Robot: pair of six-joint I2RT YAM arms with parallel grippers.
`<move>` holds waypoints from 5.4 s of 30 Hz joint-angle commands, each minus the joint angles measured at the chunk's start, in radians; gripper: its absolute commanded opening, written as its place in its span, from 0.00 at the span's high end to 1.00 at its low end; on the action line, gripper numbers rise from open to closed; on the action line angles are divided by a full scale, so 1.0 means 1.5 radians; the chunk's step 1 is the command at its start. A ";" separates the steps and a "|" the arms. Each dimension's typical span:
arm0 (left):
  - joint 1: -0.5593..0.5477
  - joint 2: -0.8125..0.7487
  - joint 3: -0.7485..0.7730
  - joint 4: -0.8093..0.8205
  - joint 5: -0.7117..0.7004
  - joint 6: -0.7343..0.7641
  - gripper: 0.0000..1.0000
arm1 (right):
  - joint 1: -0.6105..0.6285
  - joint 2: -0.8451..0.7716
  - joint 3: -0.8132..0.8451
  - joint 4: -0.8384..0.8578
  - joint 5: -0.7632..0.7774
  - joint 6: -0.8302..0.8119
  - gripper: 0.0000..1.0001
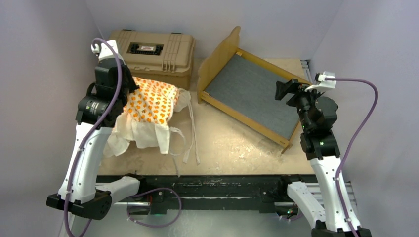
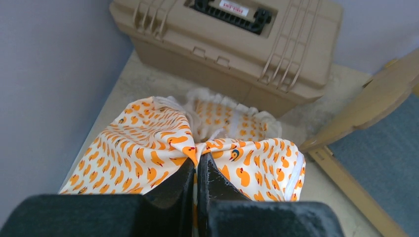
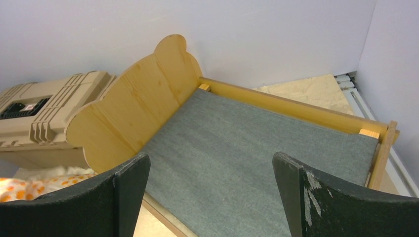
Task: Set up the pet bed
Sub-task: Pick up the mattress at the center of the board, then place the mattress on the bed frame, then adjust the mattress on the bed frame.
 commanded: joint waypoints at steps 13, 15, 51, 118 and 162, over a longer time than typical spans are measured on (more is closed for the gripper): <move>-0.004 0.056 0.166 0.053 0.225 0.071 1.00 | 0.005 -0.018 -0.001 0.026 -0.017 0.002 0.01; -0.004 0.070 0.175 0.075 0.274 0.071 1.00 | 0.005 -0.018 0.000 0.025 -0.017 0.003 0.01; -0.365 0.523 0.583 0.390 0.598 -0.075 1.00 | 0.005 -0.063 0.080 -0.071 0.258 0.046 0.01; -0.282 -0.084 -0.392 0.394 -0.158 0.189 0.15 | 0.253 0.579 0.257 -0.272 0.059 -0.146 0.03; -0.282 -0.109 -0.436 0.408 -0.176 0.192 0.14 | 0.254 0.750 0.481 -0.302 0.024 -0.137 0.05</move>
